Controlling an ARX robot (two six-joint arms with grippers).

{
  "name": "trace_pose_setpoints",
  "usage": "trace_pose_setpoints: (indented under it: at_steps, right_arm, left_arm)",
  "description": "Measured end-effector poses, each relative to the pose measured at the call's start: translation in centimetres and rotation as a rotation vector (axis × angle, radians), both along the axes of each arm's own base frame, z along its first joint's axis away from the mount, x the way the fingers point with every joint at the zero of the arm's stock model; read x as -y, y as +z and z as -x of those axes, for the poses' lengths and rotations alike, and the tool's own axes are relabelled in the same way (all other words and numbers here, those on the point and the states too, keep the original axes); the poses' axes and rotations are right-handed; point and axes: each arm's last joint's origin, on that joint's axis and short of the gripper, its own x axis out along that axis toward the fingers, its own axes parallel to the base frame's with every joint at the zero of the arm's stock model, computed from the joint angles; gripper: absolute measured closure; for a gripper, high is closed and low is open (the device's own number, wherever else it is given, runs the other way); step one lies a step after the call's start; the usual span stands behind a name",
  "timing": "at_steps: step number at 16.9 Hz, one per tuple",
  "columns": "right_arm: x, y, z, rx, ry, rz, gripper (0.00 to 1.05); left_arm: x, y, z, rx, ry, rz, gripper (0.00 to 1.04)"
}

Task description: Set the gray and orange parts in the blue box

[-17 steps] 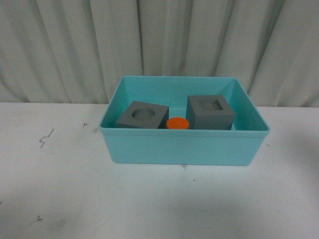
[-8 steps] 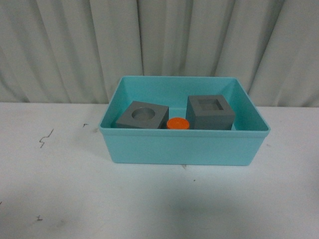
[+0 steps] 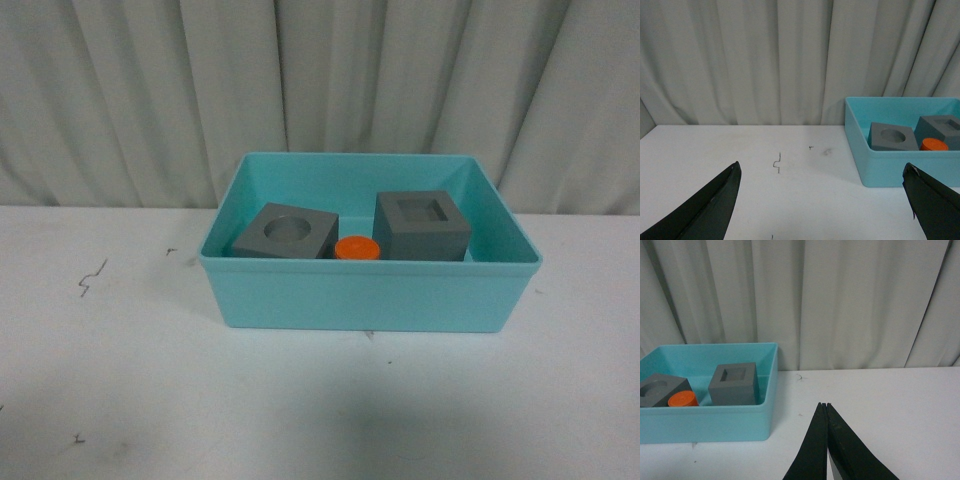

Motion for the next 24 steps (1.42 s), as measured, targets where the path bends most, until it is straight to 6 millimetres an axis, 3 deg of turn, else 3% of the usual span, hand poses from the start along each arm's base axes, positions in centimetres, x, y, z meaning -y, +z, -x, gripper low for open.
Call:
trace_pose_setpoints:
  at_steps: [3,17,19,24]
  right_arm:
    - [0.0,-0.8,0.6,-0.002,0.0,0.0,1.03]
    - [0.0,-0.5,2.8,0.02,0.0,0.0,1.03]
    - [0.0,-1.0,3.8,-0.002,0.002,0.0,1.03]
    - [0.0,-0.8,3.9,0.011,0.003,0.0,1.03]
  left_arm:
    - [0.0,0.0,0.0,0.0,0.0,0.0,0.07]
    - [0.0,0.0,0.0,0.0,0.0,0.0,0.07]
    - [0.0,0.0,0.0,0.0,0.002,0.0,0.07]
    - [0.0,0.0,0.0,0.0,0.0,0.0,0.07]
